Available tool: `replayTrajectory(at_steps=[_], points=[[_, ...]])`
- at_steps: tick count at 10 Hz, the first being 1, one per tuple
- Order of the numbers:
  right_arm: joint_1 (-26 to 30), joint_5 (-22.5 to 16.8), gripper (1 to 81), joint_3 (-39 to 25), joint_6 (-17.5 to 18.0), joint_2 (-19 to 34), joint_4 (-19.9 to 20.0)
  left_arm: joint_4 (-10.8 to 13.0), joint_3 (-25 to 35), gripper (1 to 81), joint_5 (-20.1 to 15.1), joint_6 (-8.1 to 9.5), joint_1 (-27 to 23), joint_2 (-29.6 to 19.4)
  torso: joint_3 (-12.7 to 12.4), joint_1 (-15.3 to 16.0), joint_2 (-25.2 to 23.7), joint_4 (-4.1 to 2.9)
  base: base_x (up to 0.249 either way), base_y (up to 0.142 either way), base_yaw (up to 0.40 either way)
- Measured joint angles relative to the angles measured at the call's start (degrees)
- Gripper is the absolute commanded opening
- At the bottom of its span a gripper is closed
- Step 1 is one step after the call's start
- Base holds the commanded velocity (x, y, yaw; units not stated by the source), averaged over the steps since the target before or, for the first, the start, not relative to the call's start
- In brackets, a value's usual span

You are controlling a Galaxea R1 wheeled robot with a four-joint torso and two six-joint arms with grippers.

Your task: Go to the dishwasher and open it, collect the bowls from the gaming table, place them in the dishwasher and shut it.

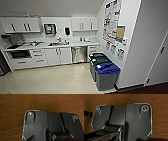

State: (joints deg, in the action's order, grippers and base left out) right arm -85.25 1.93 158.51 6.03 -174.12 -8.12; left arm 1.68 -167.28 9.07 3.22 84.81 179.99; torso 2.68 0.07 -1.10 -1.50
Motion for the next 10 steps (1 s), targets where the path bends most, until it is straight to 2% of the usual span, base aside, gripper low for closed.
replayTrajectory(at_steps=[10], points=[[-0.15,-0.02,81.1,0.0,0.0,0.02,0.0,0.0,0.0,81.1,-0.01,0.0,0.0,-0.15,0.0,-0.02,0.0,0.0,0.148,0.066,0.0]])
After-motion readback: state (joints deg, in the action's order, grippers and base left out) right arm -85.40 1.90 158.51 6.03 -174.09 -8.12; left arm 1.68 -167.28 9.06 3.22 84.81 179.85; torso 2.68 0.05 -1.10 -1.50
